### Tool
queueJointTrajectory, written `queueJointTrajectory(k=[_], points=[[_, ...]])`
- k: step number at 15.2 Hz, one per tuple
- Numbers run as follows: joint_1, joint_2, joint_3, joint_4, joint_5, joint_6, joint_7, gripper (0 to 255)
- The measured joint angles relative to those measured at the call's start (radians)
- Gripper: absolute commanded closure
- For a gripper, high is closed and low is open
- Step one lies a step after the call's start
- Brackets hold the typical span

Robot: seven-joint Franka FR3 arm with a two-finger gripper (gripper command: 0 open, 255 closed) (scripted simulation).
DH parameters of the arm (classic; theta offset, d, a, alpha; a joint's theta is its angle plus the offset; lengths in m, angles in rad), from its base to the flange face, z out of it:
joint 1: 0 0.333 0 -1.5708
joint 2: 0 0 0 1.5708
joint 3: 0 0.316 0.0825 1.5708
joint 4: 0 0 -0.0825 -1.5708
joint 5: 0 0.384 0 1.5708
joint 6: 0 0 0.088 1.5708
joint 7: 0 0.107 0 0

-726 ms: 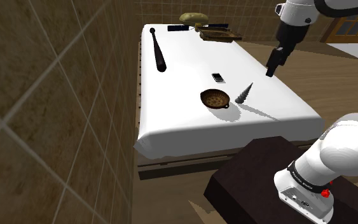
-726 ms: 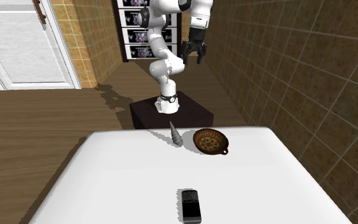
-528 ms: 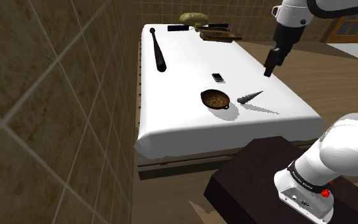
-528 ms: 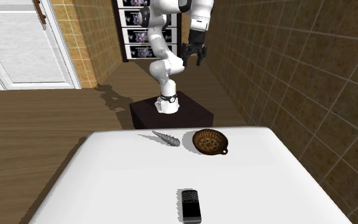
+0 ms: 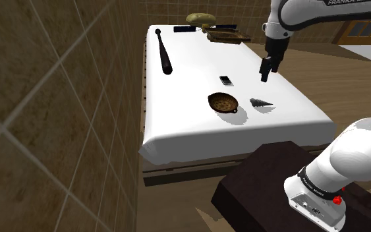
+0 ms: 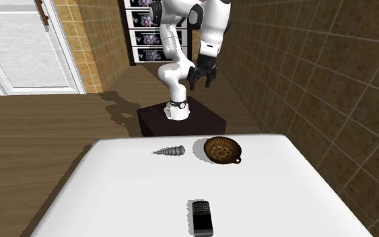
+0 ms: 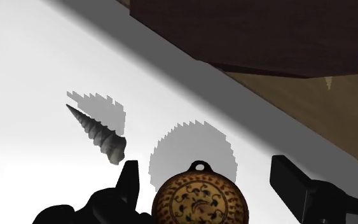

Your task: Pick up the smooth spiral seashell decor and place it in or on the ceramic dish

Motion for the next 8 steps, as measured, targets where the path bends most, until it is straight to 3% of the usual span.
queueJointTrajectory(k=[8], points=[[-0.037,0.312,-0.086,0.122,-0.018,0.095,-0.107,0]])
